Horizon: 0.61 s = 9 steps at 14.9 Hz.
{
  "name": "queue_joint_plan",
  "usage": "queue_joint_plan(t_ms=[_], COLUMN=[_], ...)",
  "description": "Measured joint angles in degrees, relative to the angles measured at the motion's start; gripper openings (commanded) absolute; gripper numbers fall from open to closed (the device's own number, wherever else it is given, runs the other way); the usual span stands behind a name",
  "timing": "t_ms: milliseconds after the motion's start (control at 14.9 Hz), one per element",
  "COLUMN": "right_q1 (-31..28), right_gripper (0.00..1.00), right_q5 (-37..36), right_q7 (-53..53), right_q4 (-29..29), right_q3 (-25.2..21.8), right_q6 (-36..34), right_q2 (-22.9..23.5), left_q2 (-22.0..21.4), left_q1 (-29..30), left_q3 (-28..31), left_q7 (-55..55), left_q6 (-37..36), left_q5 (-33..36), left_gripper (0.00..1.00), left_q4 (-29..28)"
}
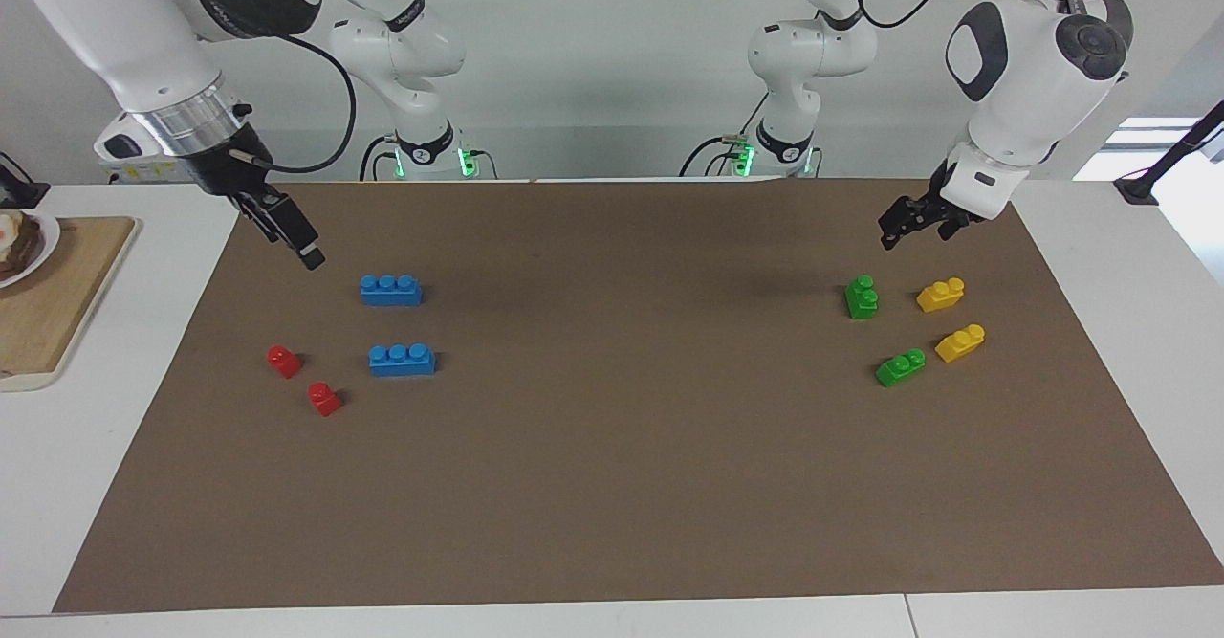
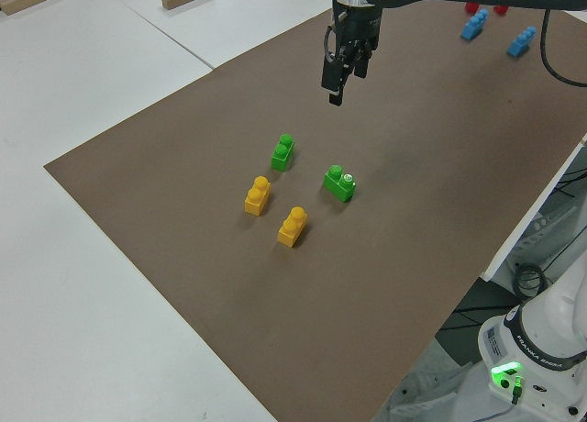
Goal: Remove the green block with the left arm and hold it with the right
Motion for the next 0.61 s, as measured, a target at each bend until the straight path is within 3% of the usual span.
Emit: queue_joint_plan(t_ms=[336,605], right_q1=[-0.03,-0.03], right_gripper=[1.00,1.00], right_q5=[-4.13,-5.97], right_q7=[-16.28,-21.02], right_q4=[0.25,0.32], right_q3=[-0.04,-0.04], right_q6=[-3.30,-6.88], right_q2=[-2.11,-3.01], left_q2=[-1.63,-0.59], left_q1=[-0.29,-0.29], left_q3=[-0.21,-0.20], left_q7=[0.01,0.02], left_q6=[-3.43,-8.22], left_q5=[0.00,0.00], left_gripper=[1.00,1.00], left_q4=[0.56,6.50])
